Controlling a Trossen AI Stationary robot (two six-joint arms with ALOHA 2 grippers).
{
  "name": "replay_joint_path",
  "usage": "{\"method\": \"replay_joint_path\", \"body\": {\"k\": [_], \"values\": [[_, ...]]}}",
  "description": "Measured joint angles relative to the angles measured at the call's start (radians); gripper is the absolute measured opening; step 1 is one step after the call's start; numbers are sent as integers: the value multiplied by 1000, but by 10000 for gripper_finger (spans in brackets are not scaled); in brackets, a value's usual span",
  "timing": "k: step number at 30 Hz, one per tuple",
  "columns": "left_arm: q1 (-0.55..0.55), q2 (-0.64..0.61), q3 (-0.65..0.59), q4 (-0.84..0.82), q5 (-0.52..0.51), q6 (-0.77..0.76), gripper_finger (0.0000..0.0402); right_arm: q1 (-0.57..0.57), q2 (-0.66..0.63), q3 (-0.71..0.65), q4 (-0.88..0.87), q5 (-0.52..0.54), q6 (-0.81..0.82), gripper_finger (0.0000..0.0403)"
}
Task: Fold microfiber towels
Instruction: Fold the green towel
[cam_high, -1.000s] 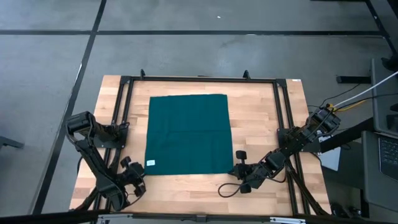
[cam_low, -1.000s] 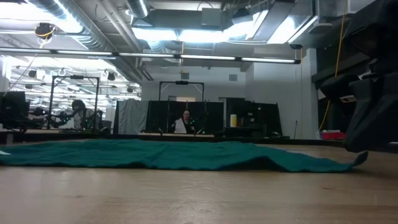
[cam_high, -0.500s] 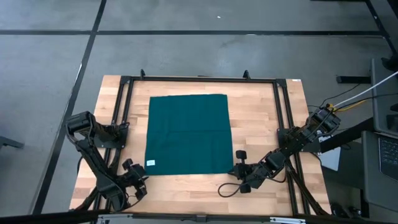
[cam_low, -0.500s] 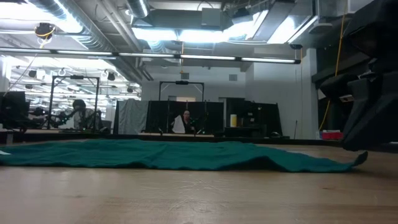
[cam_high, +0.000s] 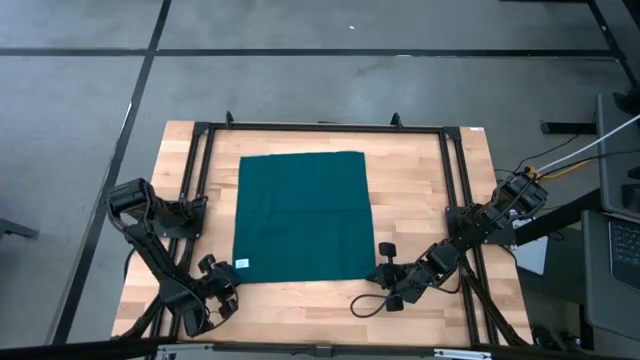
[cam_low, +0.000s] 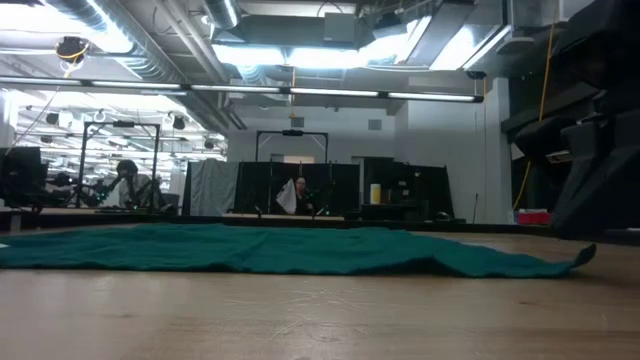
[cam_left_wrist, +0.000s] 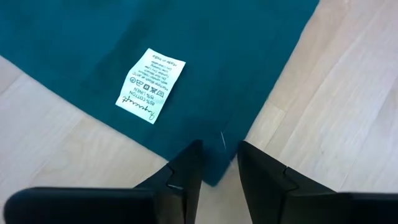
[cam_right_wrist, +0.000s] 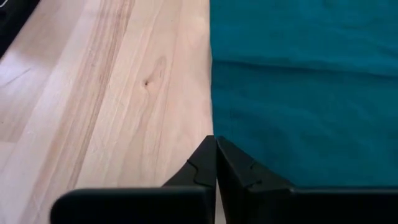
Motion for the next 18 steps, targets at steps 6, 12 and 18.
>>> {"method": "replay_joint_path", "body": {"k": [6,12,18], "values": [[4,-1,0,-8,16,-1,69,-9,0,0,0,1,0,23],[4,-1,0,-29,18,-36,10,-13,0,0,9,3,-3,12],[4,0,0,-39,13,-61,5,-13,0,0,29,4,-3,5]]}}
